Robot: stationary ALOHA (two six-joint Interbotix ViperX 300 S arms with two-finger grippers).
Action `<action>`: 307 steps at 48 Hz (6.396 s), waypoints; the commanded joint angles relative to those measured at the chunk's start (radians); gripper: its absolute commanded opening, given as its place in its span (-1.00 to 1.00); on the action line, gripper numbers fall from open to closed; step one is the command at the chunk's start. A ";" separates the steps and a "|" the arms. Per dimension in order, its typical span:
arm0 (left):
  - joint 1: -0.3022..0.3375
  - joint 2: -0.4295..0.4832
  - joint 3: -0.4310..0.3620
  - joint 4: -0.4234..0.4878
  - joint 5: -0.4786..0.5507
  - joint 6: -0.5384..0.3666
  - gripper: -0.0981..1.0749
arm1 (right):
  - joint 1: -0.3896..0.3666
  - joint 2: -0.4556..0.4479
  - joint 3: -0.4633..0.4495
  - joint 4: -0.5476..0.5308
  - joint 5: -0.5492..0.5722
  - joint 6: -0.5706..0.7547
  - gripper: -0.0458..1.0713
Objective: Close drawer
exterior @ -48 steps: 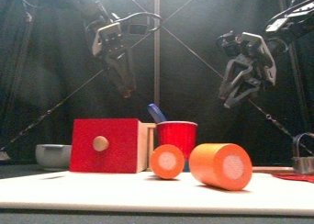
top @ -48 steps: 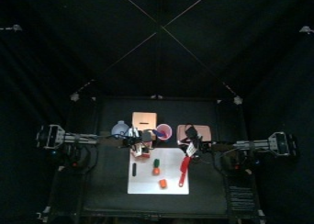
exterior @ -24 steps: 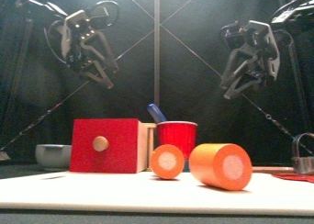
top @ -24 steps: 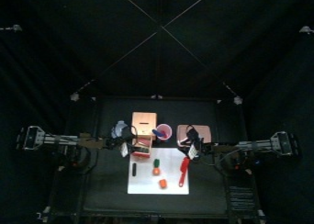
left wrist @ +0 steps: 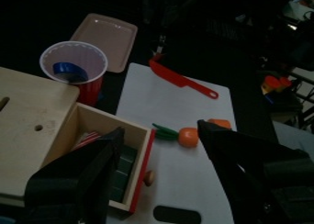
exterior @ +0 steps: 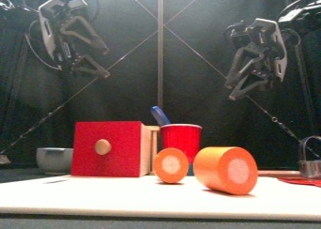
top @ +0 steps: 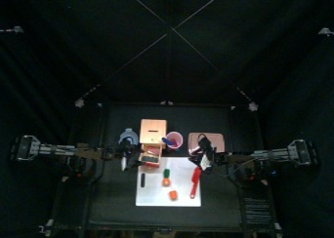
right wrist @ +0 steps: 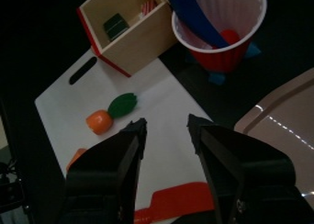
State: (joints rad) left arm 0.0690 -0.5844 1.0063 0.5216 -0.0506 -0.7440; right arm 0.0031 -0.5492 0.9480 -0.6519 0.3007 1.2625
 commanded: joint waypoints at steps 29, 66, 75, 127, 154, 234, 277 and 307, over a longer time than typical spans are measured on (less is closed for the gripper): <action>0.078 -0.008 0.023 0.021 0.135 0.041 0.82 | 0.014 0.135 -0.089 -0.051 -0.161 -0.005 0.48; 0.477 0.287 -0.295 0.152 0.190 0.055 0.53 | -0.049 0.422 -0.245 -0.097 -0.170 -0.006 -0.75; 0.511 0.407 -0.379 0.215 0.190 0.057 0.47 | -0.067 0.517 -0.310 -0.110 -0.163 -0.005 -0.76; 0.543 0.678 -0.655 0.204 0.347 0.448 0.47 | 0.201 0.879 -0.857 -0.129 0.229 -0.035 -0.78; 0.555 0.712 -0.739 -0.147 0.482 0.977 0.47 | 0.198 0.985 -0.936 -0.046 0.227 -0.112 -0.78; 0.561 0.796 -0.848 -0.514 0.696 1.382 0.46 | 0.132 1.066 -1.003 -0.192 0.451 -0.117 -0.78; 0.561 0.798 -0.848 -0.514 0.696 1.379 0.46 | 0.005 1.022 -0.957 -0.295 0.477 -0.117 -0.78; 0.563 0.785 -0.853 -0.514 0.669 1.368 0.46 | 0.051 0.976 -0.974 -0.137 0.400 -0.114 -0.78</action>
State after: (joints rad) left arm 0.6320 0.2224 0.1718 0.0092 0.6366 0.6243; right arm 0.0307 0.4924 0.0000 -0.8268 0.7256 1.1474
